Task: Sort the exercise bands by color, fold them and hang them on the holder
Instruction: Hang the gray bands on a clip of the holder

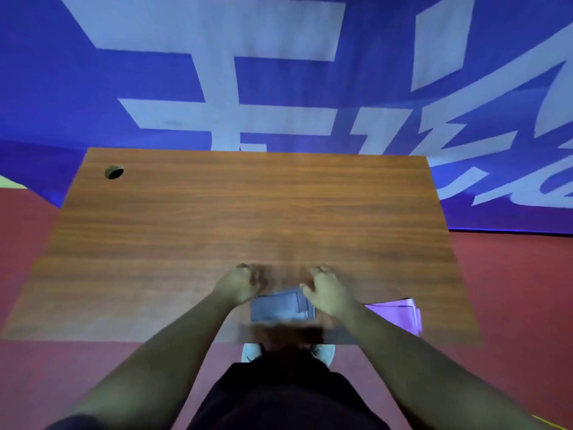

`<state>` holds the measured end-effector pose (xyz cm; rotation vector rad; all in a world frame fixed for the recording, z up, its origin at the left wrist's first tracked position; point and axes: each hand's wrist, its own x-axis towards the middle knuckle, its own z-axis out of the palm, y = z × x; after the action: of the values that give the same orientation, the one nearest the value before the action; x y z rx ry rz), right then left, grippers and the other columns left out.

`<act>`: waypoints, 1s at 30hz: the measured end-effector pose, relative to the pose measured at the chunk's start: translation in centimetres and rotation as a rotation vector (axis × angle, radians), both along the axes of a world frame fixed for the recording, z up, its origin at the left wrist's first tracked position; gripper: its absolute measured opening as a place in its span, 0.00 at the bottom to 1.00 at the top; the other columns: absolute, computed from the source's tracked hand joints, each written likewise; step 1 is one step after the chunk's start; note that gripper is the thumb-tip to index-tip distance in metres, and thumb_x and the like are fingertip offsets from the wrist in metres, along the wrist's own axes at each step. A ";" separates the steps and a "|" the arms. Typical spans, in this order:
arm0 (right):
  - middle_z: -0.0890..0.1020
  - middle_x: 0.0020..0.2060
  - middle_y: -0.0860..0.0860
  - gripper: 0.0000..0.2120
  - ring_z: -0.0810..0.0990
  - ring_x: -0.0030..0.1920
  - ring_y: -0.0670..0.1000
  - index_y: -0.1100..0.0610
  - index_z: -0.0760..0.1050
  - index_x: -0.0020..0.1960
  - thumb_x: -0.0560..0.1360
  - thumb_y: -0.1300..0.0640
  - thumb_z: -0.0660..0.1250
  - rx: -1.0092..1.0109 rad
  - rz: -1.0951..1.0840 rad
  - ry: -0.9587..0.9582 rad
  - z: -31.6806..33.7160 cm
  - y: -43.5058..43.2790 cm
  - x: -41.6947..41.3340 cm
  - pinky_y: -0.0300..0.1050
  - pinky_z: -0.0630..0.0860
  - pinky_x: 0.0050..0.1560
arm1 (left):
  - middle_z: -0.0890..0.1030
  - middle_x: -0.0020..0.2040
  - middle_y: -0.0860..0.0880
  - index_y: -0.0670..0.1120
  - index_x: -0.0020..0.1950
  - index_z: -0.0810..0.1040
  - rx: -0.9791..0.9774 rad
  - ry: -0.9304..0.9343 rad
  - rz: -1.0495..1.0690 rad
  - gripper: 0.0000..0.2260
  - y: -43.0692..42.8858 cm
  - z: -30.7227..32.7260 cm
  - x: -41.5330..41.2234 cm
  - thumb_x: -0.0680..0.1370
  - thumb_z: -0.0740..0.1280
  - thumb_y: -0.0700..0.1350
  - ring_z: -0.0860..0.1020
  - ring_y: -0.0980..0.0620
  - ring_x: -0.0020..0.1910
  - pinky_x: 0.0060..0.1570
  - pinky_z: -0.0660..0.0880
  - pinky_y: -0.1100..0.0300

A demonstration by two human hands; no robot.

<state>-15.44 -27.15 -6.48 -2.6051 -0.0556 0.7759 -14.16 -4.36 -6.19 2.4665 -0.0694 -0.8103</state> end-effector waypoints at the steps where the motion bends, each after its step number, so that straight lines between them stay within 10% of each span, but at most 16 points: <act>1: 0.72 0.65 0.57 0.22 0.73 0.65 0.59 0.57 0.70 0.68 0.77 0.48 0.62 -0.004 0.030 0.016 -0.6 0.8 -0.4 0.50 0.70 0.65 | 0.81 0.51 0.34 0.35 0.51 0.79 -0.005 0.003 -0.011 0.22 0.5 -0.7 -0.8 0.74 0.59 0.52 0.79 0.38 0.52 0.52 0.72 0.53; 12: 0.70 0.67 0.55 0.25 0.64 0.70 0.57 0.57 0.67 0.72 0.77 0.51 0.65 -0.002 0.299 0.037 -5.3 6.9 -1.9 0.48 0.61 0.69 | 0.74 0.68 0.39 0.41 0.70 0.73 -0.108 0.153 0.126 0.31 2.2 -5.7 -4.2 0.68 0.61 0.48 0.72 0.44 0.68 0.67 0.64 0.63; 30: 0.77 0.52 0.48 0.12 0.71 0.59 0.52 0.52 0.74 0.55 0.73 0.51 0.65 -0.019 0.288 -0.133 -7.7 8.2 -2.4 0.49 0.59 0.55 | 0.70 0.56 0.42 0.40 0.53 0.79 -0.214 0.038 -0.006 0.15 2.8 -10.1 -3.2 0.67 0.71 0.33 0.73 0.42 0.57 0.58 0.70 0.60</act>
<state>-17.81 -18.97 -14.19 -2.6974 -0.4726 0.6977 -17.37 -1.54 -16.31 2.2502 -0.1430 -0.8077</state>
